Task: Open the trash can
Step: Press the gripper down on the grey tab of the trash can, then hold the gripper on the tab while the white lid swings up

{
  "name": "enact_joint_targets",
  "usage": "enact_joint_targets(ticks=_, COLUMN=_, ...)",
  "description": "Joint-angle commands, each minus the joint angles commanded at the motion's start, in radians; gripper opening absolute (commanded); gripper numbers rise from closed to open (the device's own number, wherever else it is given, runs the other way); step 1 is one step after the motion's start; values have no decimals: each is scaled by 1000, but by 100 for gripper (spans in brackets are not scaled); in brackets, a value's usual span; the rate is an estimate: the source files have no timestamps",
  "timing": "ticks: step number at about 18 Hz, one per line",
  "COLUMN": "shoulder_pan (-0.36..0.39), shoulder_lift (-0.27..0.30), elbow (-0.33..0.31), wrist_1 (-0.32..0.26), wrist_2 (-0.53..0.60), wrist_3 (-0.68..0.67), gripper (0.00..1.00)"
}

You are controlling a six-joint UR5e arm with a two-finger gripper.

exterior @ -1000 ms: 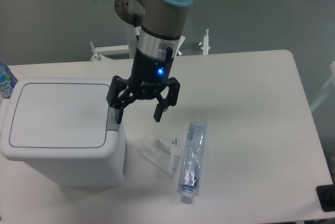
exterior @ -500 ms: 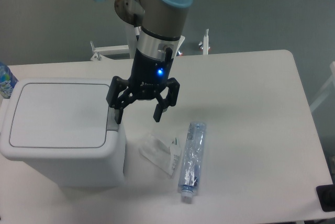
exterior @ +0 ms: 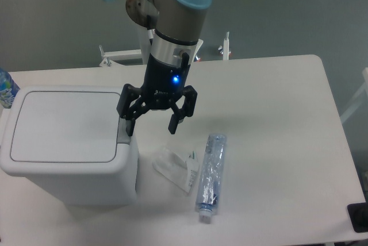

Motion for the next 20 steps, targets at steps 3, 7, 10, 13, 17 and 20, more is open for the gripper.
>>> enact_joint_targets(ticks=3, shoulder_pan=0, shoulder_lift=0, elbow=-3, wrist_1=0, wrist_2=2, wrist_3=0, gripper=100)
enact_joint_targets(ticks=7, shoulder_pan=0, shoulder_lift=0, elbow=-8, wrist_1=6, wrist_2=2, wrist_3=0, gripper=100)
enact_joint_targets(ticks=10, shoulder_pan=0, shoulder_lift=0, elbow=-17, wrist_1=23, wrist_2=2, wrist_3=0, gripper=100)
enact_joint_targets(ticks=13, shoulder_pan=-2, shoulder_lift=2, elbow=-23, wrist_1=29, wrist_2=2, wrist_3=0, gripper=100)
enact_joint_targets(ticks=17, shoulder_pan=0, shoulder_lift=2, elbow=-21, wrist_1=29, wrist_2=0, wrist_3=0, gripper=100)
enact_joint_targets(ticks=20, shoulder_pan=-2, shoulder_lift=2, elbow=-23, wrist_1=29, wrist_2=2, wrist_3=0, gripper=100)
